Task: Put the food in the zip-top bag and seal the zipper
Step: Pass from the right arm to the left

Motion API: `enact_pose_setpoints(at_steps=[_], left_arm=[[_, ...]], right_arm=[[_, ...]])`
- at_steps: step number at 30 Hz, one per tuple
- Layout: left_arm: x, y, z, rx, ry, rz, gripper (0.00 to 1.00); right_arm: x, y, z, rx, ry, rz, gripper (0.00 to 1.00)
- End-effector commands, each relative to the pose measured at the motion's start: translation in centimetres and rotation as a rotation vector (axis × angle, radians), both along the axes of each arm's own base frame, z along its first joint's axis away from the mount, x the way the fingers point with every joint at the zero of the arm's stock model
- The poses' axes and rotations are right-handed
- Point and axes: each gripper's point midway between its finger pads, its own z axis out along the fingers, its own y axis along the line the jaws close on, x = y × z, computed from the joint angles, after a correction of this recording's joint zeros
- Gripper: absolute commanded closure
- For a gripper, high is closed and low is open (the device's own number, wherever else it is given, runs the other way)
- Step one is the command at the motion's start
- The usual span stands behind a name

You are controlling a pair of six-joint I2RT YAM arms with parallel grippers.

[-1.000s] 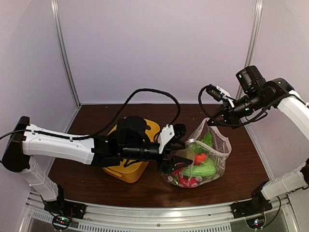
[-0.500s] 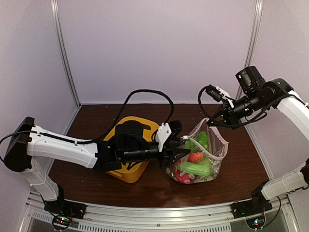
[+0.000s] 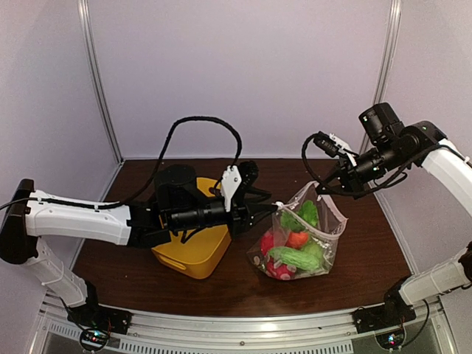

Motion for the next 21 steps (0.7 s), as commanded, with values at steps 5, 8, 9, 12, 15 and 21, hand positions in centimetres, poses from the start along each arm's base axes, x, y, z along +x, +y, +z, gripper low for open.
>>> enact_pose_setpoints(at_steps=[5,8,9,12,15,21], left_arm=[[-0.7,-1.4,-1.1,0.055,0.021,-0.111,0.67],[-0.7,-1.7,-1.3,0.056,0.023,-0.126,0.68],[-0.7,-1.8,-1.3,0.055,0.023,-0.132,0.69],[-0.6,-2.1,-1.3,0.057,0.027,-0.143,0.77],[-0.4,-2.0,-1.2,0.052,0.028,-0.138,0.82],[-0.3,-1.6,-0.9,0.041,0.033,-0.129,0.83]], right_arm=[[-0.1,0.5,0.3,0.029,0.002,0.012,1.0],[-0.1,0.5,0.4,0.029,0.001,0.011,1.0],[-0.1,0.5,0.4,0.029,0.0,0.01,1.0],[0.0,0.5,0.3,0.028,0.001,0.009,1.0],[0.0,0.5,0.3,0.028,0.001,0.007,1.0],[0.1,0.5,0.2,0.023,0.0,0.003,1.0]])
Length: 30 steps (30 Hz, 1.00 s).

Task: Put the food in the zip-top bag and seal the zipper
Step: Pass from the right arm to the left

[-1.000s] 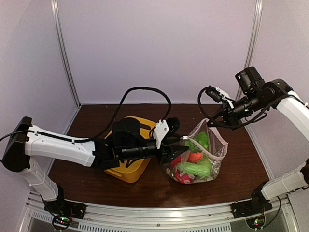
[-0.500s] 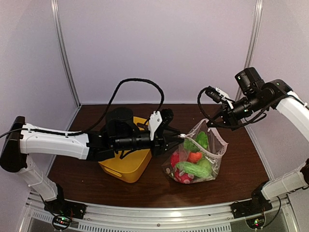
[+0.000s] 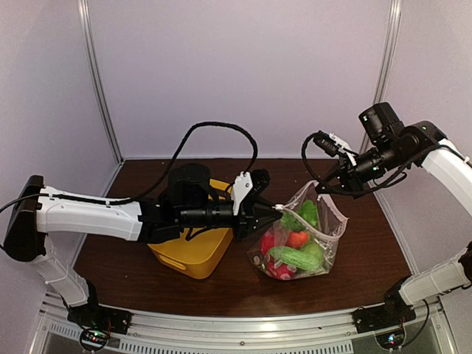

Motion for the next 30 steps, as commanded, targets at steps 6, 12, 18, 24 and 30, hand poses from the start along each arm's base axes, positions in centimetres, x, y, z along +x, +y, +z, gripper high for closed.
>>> enact_pose_setpoints(at_steps=[6,12,18,24,30], left_arm=[[0.3,0.5,1.5,-0.061,0.0,-0.002,0.95],[0.4,0.7,1.2,-0.067,0.0,0.006,1.0],[1.3,0.9,1.3,-0.072,0.027,0.023,1.0],[2.1,1.7,1.3,-0.106,0.065,0.047,1.0],[2.2,1.6,1.0,-0.107,0.075,0.052,1.0]], right_arm=[[0.2,0.5,0.0,0.017,0.006,0.006,1.0],[0.2,0.6,0.4,0.027,0.009,0.005,1.0],[0.2,-3.9,0.6,-0.028,-0.038,-0.013,0.77],[-1.4,-9.3,-3.5,-0.096,0.018,-0.046,0.56],[-3.3,-10.6,-6.6,-0.098,0.003,0.06,0.48]])
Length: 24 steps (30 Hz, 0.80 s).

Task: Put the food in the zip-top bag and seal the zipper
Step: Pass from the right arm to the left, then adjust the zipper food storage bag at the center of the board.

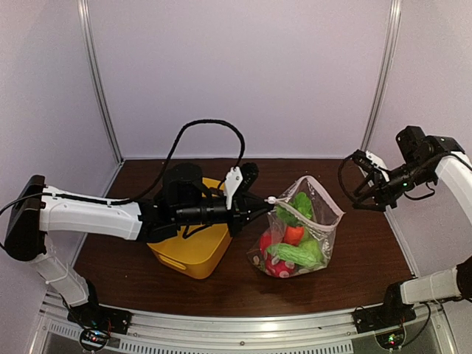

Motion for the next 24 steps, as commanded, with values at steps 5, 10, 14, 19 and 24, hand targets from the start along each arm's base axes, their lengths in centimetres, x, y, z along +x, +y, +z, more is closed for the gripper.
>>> enact_pose_setpoints(at_steps=[5,10,14,19,24], left_arm=[[0.0,0.4,1.5,-0.068,-0.002,0.002,1.0],[0.1,0.5,1.4,-0.067,0.007,0.008,1.0],[0.2,0.6,1.3,-0.067,0.01,0.012,1.0],[0.4,0.5,1.2,-0.075,0.017,0.01,1.0],[0.7,0.5,1.1,-0.078,0.024,0.01,1.0]], right_arm=[[-2.8,0.9,-3.3,0.068,-0.065,0.148,0.45],[-3.0,1.9,-3.7,0.154,-0.076,0.2,0.48],[-2.7,2.4,-4.2,0.191,-0.042,0.218,0.51],[-2.0,2.9,-4.1,0.241,-0.039,0.231,0.51],[-2.1,3.8,-3.7,0.287,-0.019,0.269,0.55]])
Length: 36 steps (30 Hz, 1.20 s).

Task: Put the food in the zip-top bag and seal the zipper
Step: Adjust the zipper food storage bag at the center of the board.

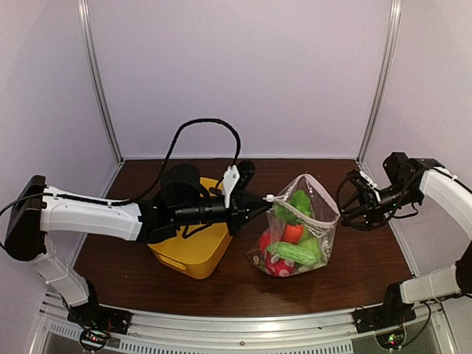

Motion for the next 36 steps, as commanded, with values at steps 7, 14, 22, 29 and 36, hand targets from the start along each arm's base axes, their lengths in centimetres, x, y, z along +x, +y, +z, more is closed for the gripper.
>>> enact_pose_setpoints(at_steps=[7,14,22,29,36], left_arm=[[0.7,0.2,0.9,-0.049,0.001,0.001,1.0],[0.9,0.0,0.7,-0.049,0.011,-0.002,1.0],[1.0,0.7,1.6,-0.031,0.038,0.014,1.0],[0.4,2.5,3.6,-0.041,0.055,0.041,1.0],[0.7,3.4,3.7,-0.043,0.06,0.082,1.0]], right_arm=[[-0.2,1.6,1.1,0.09,0.006,0.072,0.66],[-0.2,2.1,1.6,0.1,0.014,0.085,0.83],[0.0,0.8,3.8,-0.038,-0.048,0.034,1.0],[1.4,-1.2,9.1,-0.152,-0.216,-0.147,1.0],[2.4,-1.8,10.2,-0.174,-0.226,-0.209,1.0]])
